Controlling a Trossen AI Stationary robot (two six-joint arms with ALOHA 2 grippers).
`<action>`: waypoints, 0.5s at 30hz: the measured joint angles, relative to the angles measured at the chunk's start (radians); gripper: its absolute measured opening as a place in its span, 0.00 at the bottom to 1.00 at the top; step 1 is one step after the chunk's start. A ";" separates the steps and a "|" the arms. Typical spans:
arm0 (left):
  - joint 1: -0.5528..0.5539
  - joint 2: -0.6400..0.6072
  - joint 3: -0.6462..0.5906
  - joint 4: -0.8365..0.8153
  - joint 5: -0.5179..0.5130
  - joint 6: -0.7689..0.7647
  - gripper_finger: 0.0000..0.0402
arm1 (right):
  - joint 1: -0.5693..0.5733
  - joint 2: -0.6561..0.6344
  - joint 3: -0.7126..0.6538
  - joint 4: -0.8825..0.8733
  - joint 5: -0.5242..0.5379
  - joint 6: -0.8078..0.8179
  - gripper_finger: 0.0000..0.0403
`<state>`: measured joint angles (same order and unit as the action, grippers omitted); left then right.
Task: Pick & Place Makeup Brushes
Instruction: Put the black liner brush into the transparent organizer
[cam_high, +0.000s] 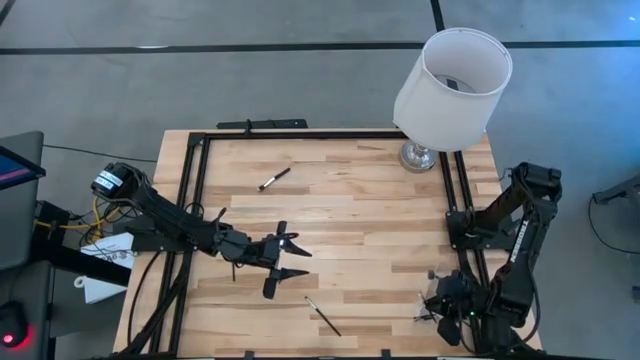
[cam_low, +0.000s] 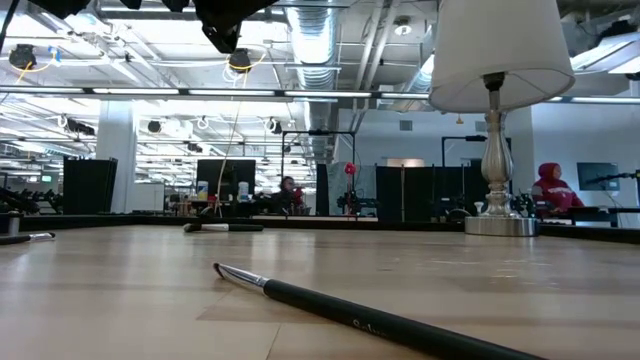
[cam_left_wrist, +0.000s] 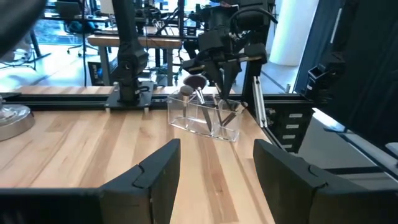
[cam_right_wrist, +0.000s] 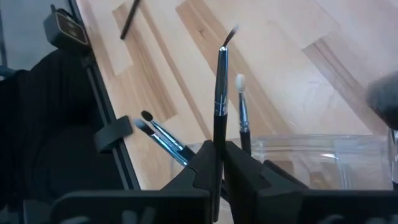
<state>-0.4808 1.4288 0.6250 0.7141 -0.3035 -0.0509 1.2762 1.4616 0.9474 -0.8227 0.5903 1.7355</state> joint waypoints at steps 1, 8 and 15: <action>0.000 0.000 0.000 0.000 0.000 0.000 0.50 | 0.000 0.000 0.000 0.000 0.000 0.000 0.05; 0.000 0.000 0.000 -0.013 0.000 -0.009 0.50 | -0.002 0.000 0.000 0.005 0.010 0.001 0.14; 0.000 0.000 0.000 -0.048 -0.021 -0.012 0.50 | -0.002 0.000 0.000 0.021 0.011 0.001 0.20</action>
<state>-0.4808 1.4292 0.6247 0.6662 -0.3243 -0.0630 1.2739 1.4612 0.9474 -0.8018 0.6018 1.7367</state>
